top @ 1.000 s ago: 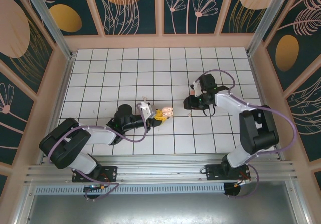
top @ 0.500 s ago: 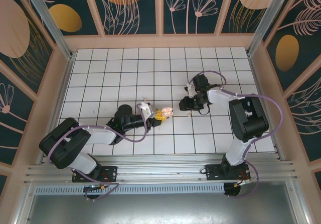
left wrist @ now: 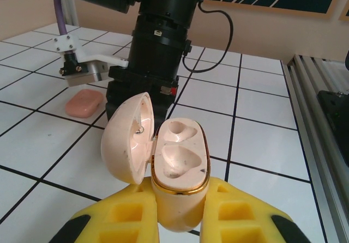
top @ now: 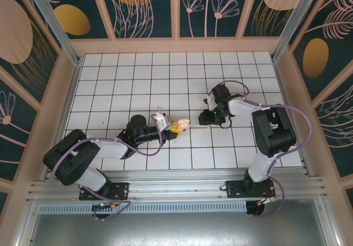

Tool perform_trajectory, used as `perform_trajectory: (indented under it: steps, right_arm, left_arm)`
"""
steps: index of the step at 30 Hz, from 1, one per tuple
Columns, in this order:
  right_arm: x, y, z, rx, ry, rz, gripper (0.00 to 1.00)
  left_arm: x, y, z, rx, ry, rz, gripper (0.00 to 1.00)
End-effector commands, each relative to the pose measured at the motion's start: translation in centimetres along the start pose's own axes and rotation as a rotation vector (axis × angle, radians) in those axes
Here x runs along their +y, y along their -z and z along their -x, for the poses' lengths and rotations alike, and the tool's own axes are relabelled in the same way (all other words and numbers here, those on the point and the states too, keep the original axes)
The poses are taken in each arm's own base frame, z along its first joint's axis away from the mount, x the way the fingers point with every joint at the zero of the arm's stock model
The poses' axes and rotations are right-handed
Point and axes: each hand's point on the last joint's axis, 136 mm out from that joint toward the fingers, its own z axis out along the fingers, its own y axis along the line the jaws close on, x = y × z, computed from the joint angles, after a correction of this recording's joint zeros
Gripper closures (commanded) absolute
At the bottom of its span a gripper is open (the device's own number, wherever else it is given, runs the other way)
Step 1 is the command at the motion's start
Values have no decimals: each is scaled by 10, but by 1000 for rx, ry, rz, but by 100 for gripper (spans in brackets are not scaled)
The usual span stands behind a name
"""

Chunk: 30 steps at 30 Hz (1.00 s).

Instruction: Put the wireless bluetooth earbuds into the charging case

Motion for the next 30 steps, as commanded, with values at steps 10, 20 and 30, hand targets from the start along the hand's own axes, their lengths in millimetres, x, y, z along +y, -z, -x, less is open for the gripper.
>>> perform_trajectory:
  steps: [10, 20, 30]
  right_arm:
    - [2, 13, -41, 68, -39, -21, 56]
    - [9, 33, -14, -18, 7, -58, 54]
    - [-4, 16, -18, 56, -35, -115, 54]
  left_arm:
    - [-1, -1, 14, -19, -33, -3, 91]
    - [-4, 0, 15, -20, -30, -11, 90]
    - [-3, 3, 17, -19, -43, 2, 90]
